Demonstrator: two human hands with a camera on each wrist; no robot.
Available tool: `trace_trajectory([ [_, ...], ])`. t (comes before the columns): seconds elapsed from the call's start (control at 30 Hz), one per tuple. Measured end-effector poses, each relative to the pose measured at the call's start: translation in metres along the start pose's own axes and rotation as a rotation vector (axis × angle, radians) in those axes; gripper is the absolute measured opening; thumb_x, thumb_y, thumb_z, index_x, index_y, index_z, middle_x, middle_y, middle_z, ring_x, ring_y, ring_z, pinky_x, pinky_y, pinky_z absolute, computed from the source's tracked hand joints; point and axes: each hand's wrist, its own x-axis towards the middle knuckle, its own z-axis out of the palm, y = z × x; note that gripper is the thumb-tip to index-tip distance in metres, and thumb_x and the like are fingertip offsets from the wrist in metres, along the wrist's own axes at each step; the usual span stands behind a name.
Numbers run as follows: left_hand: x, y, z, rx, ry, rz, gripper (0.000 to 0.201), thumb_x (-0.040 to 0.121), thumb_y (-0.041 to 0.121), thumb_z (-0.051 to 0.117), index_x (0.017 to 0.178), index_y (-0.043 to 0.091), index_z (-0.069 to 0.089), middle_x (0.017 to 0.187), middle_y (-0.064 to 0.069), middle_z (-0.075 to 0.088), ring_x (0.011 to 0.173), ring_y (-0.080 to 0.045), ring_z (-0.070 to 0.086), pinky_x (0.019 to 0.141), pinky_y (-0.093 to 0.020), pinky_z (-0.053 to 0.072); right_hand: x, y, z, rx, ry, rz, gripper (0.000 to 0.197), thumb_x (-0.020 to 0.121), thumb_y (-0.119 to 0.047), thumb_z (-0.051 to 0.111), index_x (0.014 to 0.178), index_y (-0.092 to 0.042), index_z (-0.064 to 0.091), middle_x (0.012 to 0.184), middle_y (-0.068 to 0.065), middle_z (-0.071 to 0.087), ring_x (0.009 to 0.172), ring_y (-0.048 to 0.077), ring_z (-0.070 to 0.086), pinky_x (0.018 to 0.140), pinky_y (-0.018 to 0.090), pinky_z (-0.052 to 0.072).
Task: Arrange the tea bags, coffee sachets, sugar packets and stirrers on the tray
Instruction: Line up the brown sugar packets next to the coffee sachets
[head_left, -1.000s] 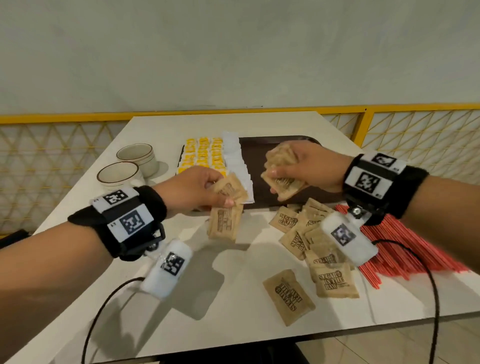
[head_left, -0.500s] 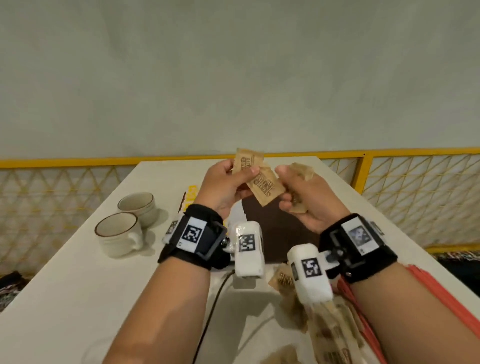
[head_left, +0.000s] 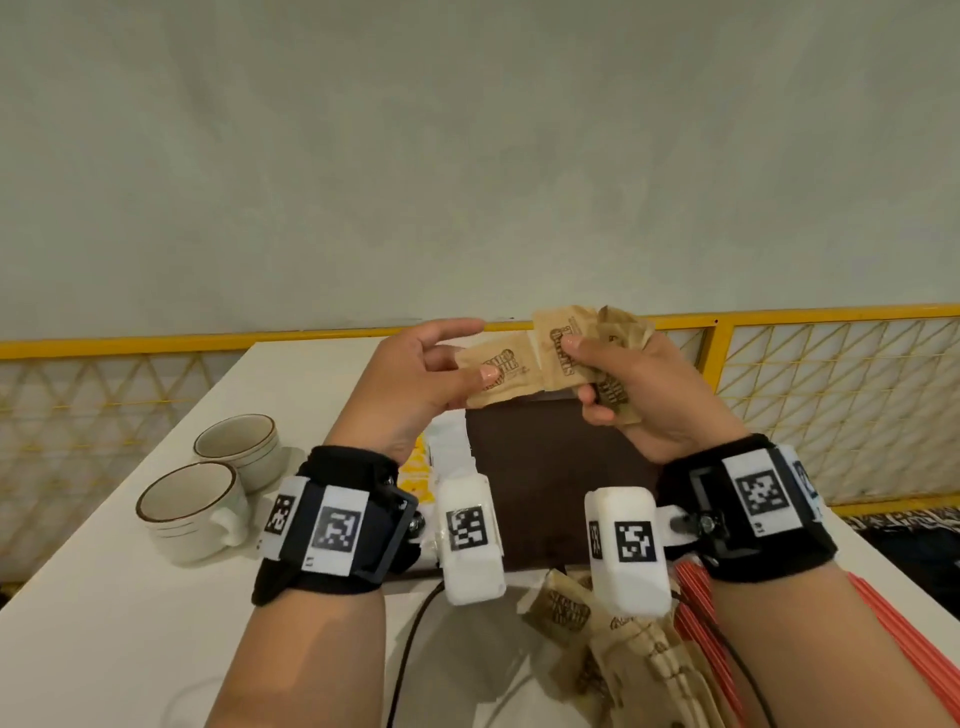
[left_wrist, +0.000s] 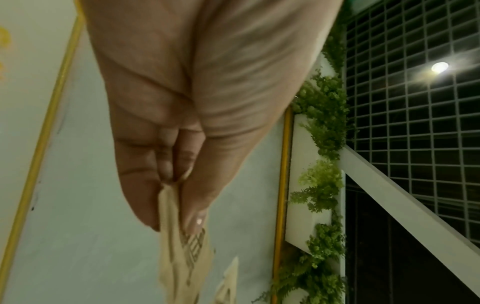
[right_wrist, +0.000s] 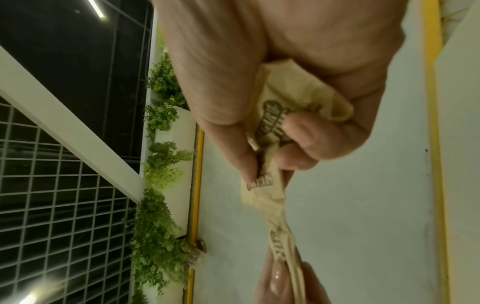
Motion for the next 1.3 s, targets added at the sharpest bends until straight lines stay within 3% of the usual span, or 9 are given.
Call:
trace_trajectory([
  [0.17,-0.003,0.006,0.006,-0.079,0.022,0.037,0.03,0.078,-0.002,0.07,0.101,0.016,0.067,0.088,-0.01,0.074,0.083,-0.022,0.07,0.079,-0.036,0.053,0.004,-0.005,0.01,-0.05,-0.087,-0.039,0.003,0.089,-0.008,0.061,0.091,-0.01,0.06,0.078,0.01,0.058,0.052,0.014,0.048,0.039,0.02,0.035],
  [0.3,-0.004,0.006,0.016,-0.404,-0.084,-0.039,0.021,0.091,0.001,0.052,0.109,-0.001,0.062,0.093,-0.011,0.072,0.084,-0.018,0.069,0.069,-0.024,0.057,0.004,-0.001,0.018,0.0,-0.03,-0.063,0.006,0.089,-0.006,0.061,0.087,-0.011,0.06,0.075,0.009,0.06,0.052,0.013,0.049,0.041,0.02,0.037],
  [0.47,-0.007,0.009,0.021,-0.629,-0.191,-0.227,0.04,0.088,0.023,0.05,0.12,-0.001,0.055,0.114,-0.019,0.065,0.104,-0.028,0.064,0.089,-0.039,0.054,0.0,-0.004,0.013,0.02,0.06,-0.137,0.006,0.09,-0.007,0.061,0.095,-0.011,0.062,0.086,0.012,0.062,0.055,0.013,0.048,0.043,0.021,0.038],
  [0.6,-0.011,0.005,0.031,-0.576,-0.219,-0.217,0.04,0.094,0.015,0.045,0.127,-0.006,0.051,0.124,-0.027,0.059,0.108,-0.036,0.061,0.097,-0.042,0.048,-0.003,-0.004,0.015,-0.032,0.067,-0.132,0.005,0.09,-0.006,0.062,0.09,-0.011,0.062,0.077,0.011,0.062,0.053,0.015,0.048,0.043,0.024,0.038],
  [0.87,-0.005,0.002,0.038,-0.612,0.002,-0.171,0.026,0.096,0.001,0.045,0.121,-0.004,0.05,0.106,-0.026,0.066,0.086,-0.032,0.07,0.076,-0.041,0.059,-0.006,-0.008,0.015,0.232,0.059,-0.023,0.011,0.096,-0.006,0.049,0.096,-0.007,0.06,0.076,0.011,0.07,0.058,0.018,0.066,0.039,0.022,0.047],
  [1.0,-0.005,0.002,0.041,-0.695,0.012,-0.153,0.031,0.098,0.01,0.046,0.125,-0.004,0.047,0.111,-0.025,0.065,0.095,-0.03,0.068,0.084,-0.044,0.056,-0.007,-0.005,0.014,0.274,0.021,0.003,0.007,0.091,-0.01,0.057,0.097,-0.01,0.056,0.083,0.009,0.063,0.053,0.012,0.056,0.033,0.017,0.032],
  [1.13,-0.004,0.003,0.04,-0.74,-0.001,-0.122,0.034,0.099,0.011,0.042,0.129,-0.005,0.045,0.112,-0.021,0.065,0.091,-0.026,0.068,0.084,-0.039,0.054,-0.006,-0.001,0.02,0.314,0.027,0.009,0.005,0.09,-0.009,0.058,0.09,-0.012,0.054,0.085,0.012,0.06,0.052,0.011,0.054,0.033,0.016,0.032],
  [1.23,-0.004,0.003,0.039,-0.726,-0.018,-0.1,0.042,0.101,0.015,0.038,0.134,-0.012,0.04,0.11,-0.022,0.062,0.077,-0.024,0.065,0.066,-0.034,0.056,-0.005,0.004,0.031,0.306,0.028,-0.001,0.018,0.092,-0.004,0.056,0.109,-0.01,0.055,0.087,0.015,0.064,0.052,0.013,0.056,0.036,0.018,0.037],
  [1.3,-0.004,0.003,0.04,-0.686,-0.07,-0.089,0.048,0.103,0.023,0.03,0.132,-0.013,0.04,0.117,-0.024,0.061,0.061,-0.019,0.056,0.055,-0.031,0.046,-0.005,0.008,0.039,0.251,0.051,-0.044,0.026,0.092,-0.001,0.055,0.117,-0.007,0.054,0.089,0.017,0.066,0.052,0.016,0.058,0.037,0.02,0.04],
])
